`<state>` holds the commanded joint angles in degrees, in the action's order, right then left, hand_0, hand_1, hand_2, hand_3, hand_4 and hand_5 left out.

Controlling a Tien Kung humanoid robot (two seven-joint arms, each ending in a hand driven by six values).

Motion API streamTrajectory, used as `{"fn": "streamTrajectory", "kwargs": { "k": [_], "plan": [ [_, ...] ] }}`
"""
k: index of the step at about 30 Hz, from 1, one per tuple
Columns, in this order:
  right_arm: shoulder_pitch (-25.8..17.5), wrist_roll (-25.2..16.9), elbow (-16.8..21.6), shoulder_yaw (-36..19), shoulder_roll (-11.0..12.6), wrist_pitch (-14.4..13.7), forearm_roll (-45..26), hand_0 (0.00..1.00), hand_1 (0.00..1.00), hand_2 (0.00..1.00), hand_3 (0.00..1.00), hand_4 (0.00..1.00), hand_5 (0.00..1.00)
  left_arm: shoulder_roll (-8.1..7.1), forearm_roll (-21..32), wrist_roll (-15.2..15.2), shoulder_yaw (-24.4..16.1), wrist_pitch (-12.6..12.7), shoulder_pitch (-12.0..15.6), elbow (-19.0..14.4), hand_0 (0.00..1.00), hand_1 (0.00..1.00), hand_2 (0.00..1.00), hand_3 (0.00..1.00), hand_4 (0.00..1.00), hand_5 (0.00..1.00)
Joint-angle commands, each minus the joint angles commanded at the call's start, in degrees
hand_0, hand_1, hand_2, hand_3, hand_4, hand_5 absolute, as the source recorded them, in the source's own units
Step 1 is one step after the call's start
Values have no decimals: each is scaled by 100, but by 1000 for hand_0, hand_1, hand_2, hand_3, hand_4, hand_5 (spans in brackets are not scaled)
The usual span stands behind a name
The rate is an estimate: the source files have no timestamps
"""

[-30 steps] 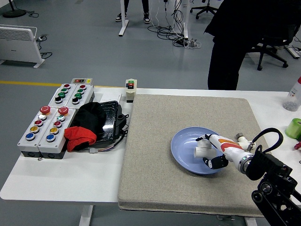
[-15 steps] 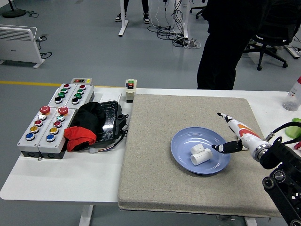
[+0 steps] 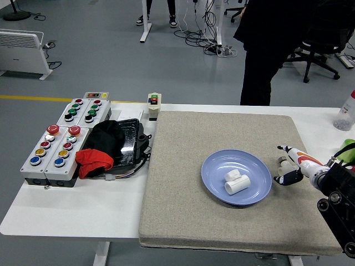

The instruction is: Pick pipe place plate twice

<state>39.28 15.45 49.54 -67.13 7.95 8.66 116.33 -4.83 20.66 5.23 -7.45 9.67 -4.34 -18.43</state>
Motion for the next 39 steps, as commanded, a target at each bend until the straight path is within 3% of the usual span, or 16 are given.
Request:
{"fn": "streamTrajectory", "kwargs": {
  "k": [1, 5, 6, 7, 12, 13, 18, 19, 20, 24, 25, 30, 31, 32, 39],
  "plan": [
    [52, -12, -113, 59, -23, -61, 13, 850, 842, 918, 935, 761, 293, 2, 6, 0, 0, 0, 0, 1, 698, 682, 711, 651, 322, 998],
    [158, -3, -410, 249, -66, -472, 119, 850, 842, 918, 935, 761, 293, 8, 11, 2, -6, 2, -9, 1, 698, 682, 711, 651, 322, 998],
    [173, -5, -450, 275, -71, -508, 121, 850, 842, 918, 935, 761, 293, 7, 12, 4, -9, 2, -10, 1, 698, 682, 711, 651, 322, 998],
    [190, -4, -489, 303, -76, -528, 117, 764, 777, 807, 872, 721, 285, 6, 12, 6, -13, 1, -11, 0, 698, 682, 710, 650, 321, 998],
    [335, -55, -851, 440, -170, -647, 54, 764, 777, 807, 872, 721, 285, 5, 5, 5, -14, 5, -22, -1, 698, 682, 710, 650, 321, 998],
    [358, -60, -923, 446, -189, -654, 53, 646, 681, 677, 794, 655, 246, 5, 3, 5, -13, 5, -23, -2, 698, 683, 712, 650, 320, 998],
    [541, -150, -1348, 468, -311, -680, 161, 646, 681, 677, 794, 655, 246, 8, 9, 7, -12, 6, -28, -3, 698, 683, 712, 650, 320, 998],
    [562, -174, -1392, 469, -322, -719, 210, 544, 608, 596, 753, 626, 238, 8, 9, 8, -12, 6, -28, -3, 697, 683, 711, 650, 320, 998],
    [573, -190, -1415, 473, -328, -751, 243, 544, 608, 596, 753, 626, 238, 8, 9, 8, -13, 6, -28, -4, 697, 683, 711, 650, 320, 998],
    [579, -204, -1427, 482, -328, -782, 263, 544, 608, 596, 753, 626, 238, 7, 8, 8, -13, 6, -28, -4, 697, 683, 711, 650, 320, 998],
    [576, -232, -1411, 519, -307, -829, 268, 299, 421, 494, 631, 505, 149, 7, 6, 9, -14, 6, -27, -4, 698, 684, 712, 651, 319, 998],
    [538, -287, -1297, 568, -245, -889, 261, 299, 421, 494, 631, 505, 149, 8, 12, 10, -9, 3, -17, -2, 698, 684, 712, 651, 319, 998],
    [528, -292, -1273, 567, -236, -903, 259, 208, 357, 473, 578, 455, 132, 10, 14, 9, -6, 3, -15, -1, 698, 685, 712, 651, 319, 998],
    [525, -294, -1265, 567, -233, -907, 259, 208, 357, 473, 578, 455, 132, 11, 15, 9, -5, 3, -14, -1, 698, 685, 712, 651, 319, 998],
    [367, -265, -517, 675, 16, -1060, 133, 207, 352, 470, 570, 438, 125, 12, 24, 9, 15, -3, 9, 5, 696, 686, 712, 650, 320, 998]
  ]
}}
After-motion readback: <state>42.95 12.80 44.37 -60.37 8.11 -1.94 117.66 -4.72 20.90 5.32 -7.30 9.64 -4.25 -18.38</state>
